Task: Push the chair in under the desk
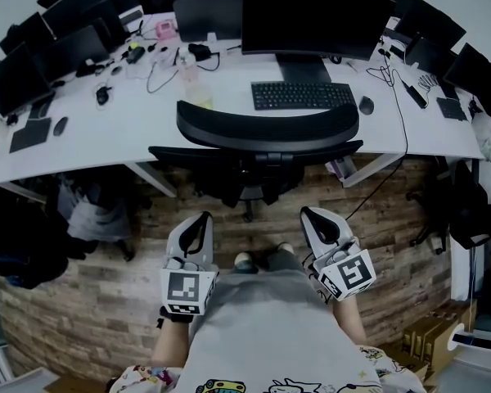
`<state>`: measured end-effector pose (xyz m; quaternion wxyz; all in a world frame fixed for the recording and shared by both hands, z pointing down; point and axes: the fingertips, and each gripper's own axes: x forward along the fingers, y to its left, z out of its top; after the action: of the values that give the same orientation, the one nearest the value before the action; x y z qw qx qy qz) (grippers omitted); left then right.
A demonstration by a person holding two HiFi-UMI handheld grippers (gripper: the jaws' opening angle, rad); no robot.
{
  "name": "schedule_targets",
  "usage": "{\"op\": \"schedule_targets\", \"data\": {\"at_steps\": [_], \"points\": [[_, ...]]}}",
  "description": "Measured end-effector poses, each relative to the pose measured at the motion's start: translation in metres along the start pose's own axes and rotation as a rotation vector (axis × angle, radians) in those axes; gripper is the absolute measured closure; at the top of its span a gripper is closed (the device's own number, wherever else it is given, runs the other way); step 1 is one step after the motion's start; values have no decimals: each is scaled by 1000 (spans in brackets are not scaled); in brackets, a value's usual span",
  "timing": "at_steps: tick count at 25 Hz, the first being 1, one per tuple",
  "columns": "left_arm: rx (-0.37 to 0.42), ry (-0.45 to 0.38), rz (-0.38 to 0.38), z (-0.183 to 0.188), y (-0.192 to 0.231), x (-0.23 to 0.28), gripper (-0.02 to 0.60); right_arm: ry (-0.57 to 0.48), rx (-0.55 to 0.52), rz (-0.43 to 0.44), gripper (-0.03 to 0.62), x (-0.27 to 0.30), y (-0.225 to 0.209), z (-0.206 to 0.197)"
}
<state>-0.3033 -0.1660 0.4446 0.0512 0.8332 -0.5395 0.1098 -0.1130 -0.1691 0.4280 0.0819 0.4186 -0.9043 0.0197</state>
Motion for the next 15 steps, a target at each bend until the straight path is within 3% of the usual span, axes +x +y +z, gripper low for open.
{"op": "schedule_targets", "data": {"at_steps": [15], "points": [[24,-49,8,14,5,-5,571,-35,-29,-26,594,-4,-1,10]]}}
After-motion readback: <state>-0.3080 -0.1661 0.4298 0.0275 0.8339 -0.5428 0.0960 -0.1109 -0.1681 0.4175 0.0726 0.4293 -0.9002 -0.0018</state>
